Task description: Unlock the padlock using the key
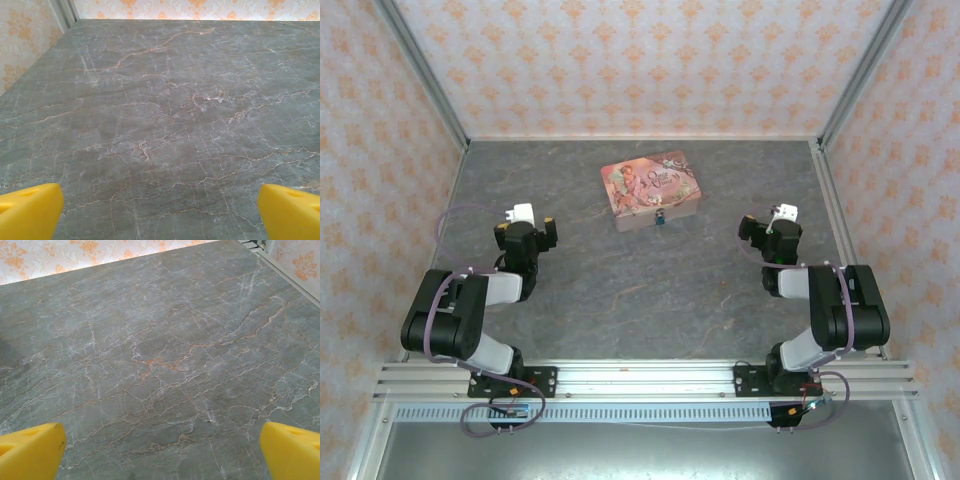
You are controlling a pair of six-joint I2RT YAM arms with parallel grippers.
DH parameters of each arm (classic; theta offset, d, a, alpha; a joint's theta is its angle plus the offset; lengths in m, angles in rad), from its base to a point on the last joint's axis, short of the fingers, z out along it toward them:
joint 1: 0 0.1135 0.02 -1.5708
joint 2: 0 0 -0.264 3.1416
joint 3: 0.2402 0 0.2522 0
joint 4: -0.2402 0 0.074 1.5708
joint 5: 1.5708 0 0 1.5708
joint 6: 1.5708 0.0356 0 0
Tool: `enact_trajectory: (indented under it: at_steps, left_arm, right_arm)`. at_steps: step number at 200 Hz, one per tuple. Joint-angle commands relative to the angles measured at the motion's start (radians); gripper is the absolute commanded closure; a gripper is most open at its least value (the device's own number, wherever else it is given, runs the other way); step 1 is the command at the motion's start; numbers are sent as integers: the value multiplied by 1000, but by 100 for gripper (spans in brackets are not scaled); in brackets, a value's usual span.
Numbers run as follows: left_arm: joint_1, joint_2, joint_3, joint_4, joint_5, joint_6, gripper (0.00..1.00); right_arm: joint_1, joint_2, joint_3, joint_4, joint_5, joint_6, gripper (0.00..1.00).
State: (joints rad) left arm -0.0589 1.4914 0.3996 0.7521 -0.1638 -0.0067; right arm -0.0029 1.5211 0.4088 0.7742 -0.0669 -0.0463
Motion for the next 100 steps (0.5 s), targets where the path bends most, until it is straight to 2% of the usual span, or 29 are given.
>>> enact_trajectory:
  at_steps: [1, 100]
  left_arm:
    - [-3, 4, 24, -3, -5, 7, 0]
    - [-2, 4, 24, -4, -2, 7, 0]
  right_arm:
    - [4, 0, 10, 2, 23, 0, 1]
    - [4, 1, 13, 0, 22, 2, 1]
